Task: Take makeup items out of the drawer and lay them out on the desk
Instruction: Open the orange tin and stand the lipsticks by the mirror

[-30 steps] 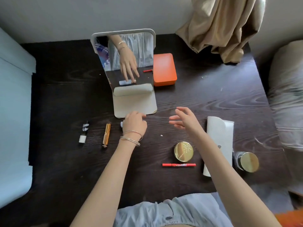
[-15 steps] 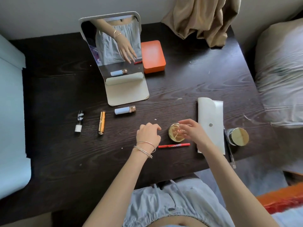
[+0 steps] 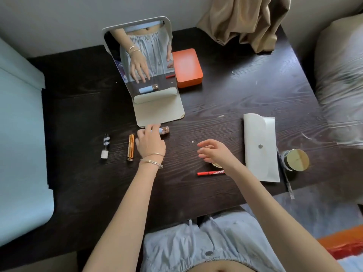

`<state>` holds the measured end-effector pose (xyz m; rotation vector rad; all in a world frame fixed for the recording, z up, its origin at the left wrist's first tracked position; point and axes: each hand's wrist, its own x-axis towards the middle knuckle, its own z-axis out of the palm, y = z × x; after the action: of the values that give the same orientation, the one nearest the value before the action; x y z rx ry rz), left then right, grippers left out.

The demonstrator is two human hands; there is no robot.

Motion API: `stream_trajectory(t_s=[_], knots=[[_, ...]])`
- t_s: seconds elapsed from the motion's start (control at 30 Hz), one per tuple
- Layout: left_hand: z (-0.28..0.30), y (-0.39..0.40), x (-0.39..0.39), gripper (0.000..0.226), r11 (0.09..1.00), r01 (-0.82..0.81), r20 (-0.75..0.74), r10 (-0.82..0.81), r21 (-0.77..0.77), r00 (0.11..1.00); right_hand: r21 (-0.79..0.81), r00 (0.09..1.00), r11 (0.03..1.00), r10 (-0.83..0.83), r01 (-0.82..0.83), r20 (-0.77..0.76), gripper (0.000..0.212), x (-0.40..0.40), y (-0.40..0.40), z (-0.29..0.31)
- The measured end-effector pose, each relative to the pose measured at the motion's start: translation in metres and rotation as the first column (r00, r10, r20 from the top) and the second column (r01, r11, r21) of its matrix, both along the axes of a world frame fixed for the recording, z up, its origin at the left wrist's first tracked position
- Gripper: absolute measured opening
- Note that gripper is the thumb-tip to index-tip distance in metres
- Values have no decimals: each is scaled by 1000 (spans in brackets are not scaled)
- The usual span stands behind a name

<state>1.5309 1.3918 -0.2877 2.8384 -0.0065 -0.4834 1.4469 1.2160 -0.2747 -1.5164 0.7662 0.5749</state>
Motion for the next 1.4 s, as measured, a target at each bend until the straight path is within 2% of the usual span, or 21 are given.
stream_trajectory(t_s=[0.2,0.33,0.4,0.5,0.63,0.7,0.73,0.8,0.87,1.0,1.03,1.13,1.2,1.27,1.33,1.4], knots=[[-24,1,22,50,981,82,-69,-71,174,995,60,1000,998,21,-22,18,12,19,22,-3],[-34,-5,13,41,973,63,-22,-60,221,998,55,999,997,46,-47,27,12,28,33,-4],[-34,-6,11,37,981,78,-35,-73,176,997,42,998,998,41,-42,37,14,30,38,-3],[-22,-9,1,29,998,21,-122,-29,-66,992,9,998,1000,6,-7,60,23,32,44,-2],[4,-11,-18,20,940,-57,-252,-31,-336,967,-5,995,1000,10,-9,103,32,37,53,-1],[18,-12,-26,26,903,-84,-334,-68,-421,940,27,992,999,22,-25,123,25,37,58,0],[22,-12,-29,31,895,-86,-353,-82,-437,932,23,990,999,27,-30,136,20,38,60,0],[29,-9,-31,39,907,-66,-352,-94,-416,931,-43,986,999,36,-29,165,29,39,64,-3],[31,-3,-32,40,923,-55,-345,-87,-382,935,-128,981,992,31,-6,193,35,39,67,-4],[35,3,-35,37,947,-45,-359,-76,-317,930,-158,981,987,29,2,193,29,39,79,-4],[37,7,-36,39,954,-42,-363,-72,-296,929,-162,983,986,-2,32,184,27,39,80,-6],[44,34,-39,44,963,-82,-361,-17,-255,932,-134,960,956,-242,261,142,28,44,58,-8],[44,58,-42,39,947,-128,-362,13,-294,932,-60,969,968,-240,243,52,29,48,34,-6],[35,70,-43,34,890,-198,-400,19,-411,916,170,969,954,-237,247,-75,30,51,26,-5],[19,66,-46,29,777,-283,-413,32,-562,910,396,955,873,-224,285,-193,32,48,35,-6],[3,55,-49,25,687,-311,-364,72,-657,929,533,939,778,-223,333,-261,27,41,50,-12]])
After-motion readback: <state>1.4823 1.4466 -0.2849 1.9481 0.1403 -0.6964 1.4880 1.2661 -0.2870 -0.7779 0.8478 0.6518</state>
